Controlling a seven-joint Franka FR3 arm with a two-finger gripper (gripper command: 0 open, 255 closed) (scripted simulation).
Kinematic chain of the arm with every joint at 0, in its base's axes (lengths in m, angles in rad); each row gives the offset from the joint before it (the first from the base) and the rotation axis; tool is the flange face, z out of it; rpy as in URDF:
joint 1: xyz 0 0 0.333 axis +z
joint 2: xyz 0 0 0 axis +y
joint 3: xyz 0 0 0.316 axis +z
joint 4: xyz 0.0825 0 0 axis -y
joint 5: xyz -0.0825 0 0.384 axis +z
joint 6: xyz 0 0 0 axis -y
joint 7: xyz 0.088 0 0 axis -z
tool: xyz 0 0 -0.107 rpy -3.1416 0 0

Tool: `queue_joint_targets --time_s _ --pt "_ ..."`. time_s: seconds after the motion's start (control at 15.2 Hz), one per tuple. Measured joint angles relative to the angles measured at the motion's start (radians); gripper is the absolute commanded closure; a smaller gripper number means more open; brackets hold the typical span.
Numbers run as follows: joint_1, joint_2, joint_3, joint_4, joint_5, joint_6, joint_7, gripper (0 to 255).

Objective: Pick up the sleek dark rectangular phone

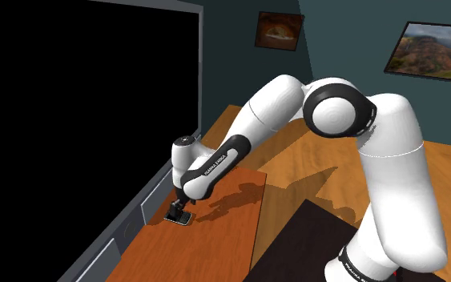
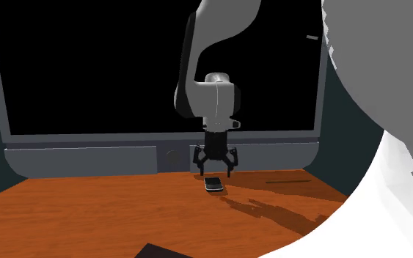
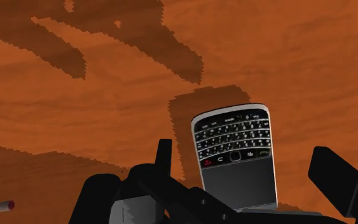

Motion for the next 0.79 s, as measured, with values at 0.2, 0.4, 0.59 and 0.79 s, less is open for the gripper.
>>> queue_joint_targets --time_s 0.2,0.4,0.59,0.79 --pt "0.007 0.040 -0.004 0.018 -0.007 0.020 0.002 0" --pt "0.015 0.078 -0.011 0.026 -0.014 0.050 0.010 0" --pt "0.018 0.103 -0.015 0.032 -0.018 0.069 0.012 255" --pt "0.018 0.105 -0.016 0.033 -0.019 0.071 0.011 255"
